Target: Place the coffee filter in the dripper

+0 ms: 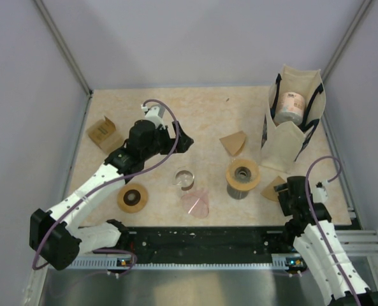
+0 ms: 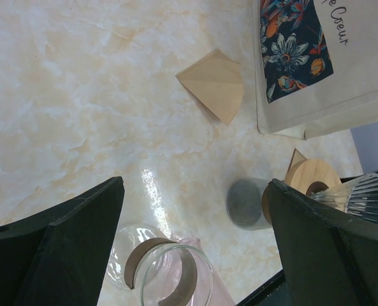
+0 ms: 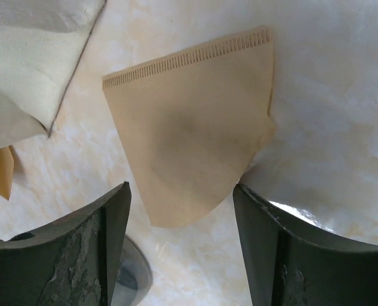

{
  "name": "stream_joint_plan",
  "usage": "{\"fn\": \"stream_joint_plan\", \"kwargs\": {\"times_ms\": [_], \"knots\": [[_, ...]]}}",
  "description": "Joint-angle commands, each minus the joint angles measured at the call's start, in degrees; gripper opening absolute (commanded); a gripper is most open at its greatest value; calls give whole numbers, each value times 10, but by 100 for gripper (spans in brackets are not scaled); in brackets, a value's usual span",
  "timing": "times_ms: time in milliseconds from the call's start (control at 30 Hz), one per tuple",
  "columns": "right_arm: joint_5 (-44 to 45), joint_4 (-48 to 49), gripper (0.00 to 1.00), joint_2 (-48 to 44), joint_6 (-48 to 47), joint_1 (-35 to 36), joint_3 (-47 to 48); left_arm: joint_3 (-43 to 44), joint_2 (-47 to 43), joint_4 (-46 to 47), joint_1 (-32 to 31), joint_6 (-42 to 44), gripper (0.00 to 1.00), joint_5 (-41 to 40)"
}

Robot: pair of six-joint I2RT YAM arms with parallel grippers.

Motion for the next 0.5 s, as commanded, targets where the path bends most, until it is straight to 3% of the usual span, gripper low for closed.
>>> {"fn": "stream_joint_plan", "kwargs": {"times_ms": [0,67,133,467], "knots": [[25,20,65,-4,10,-6,-15,5,-10,28,4,6,99,2],[30,26,62,-6,8,-5,-21,6,-6,28,4,6,99,2],[31,32,53,-5,8,-5,-28,10,-1,26,5,7,99,3],[47,39,28,-23,7,-5,-36,13,4,27,5,6,99,13]]}}
